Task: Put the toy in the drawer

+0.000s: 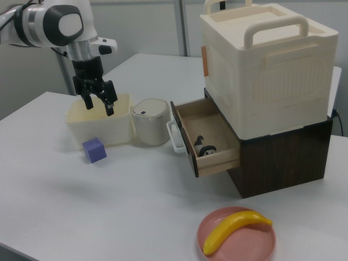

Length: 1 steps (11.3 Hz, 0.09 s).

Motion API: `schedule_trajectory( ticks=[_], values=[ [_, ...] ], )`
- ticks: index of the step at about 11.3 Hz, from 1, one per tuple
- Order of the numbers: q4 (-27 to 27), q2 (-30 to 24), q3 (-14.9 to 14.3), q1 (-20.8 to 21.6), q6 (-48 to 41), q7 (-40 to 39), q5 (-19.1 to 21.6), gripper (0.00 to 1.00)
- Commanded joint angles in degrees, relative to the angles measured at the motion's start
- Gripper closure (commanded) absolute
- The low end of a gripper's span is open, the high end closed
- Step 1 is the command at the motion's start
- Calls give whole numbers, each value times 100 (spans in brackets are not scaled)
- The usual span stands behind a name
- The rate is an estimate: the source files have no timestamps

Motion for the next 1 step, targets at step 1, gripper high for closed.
schedule_trajectory(
  ticks=[1],
  values=[
    [-223, -163, -135, -27, 249, -107, 197, 0]
  ],
)
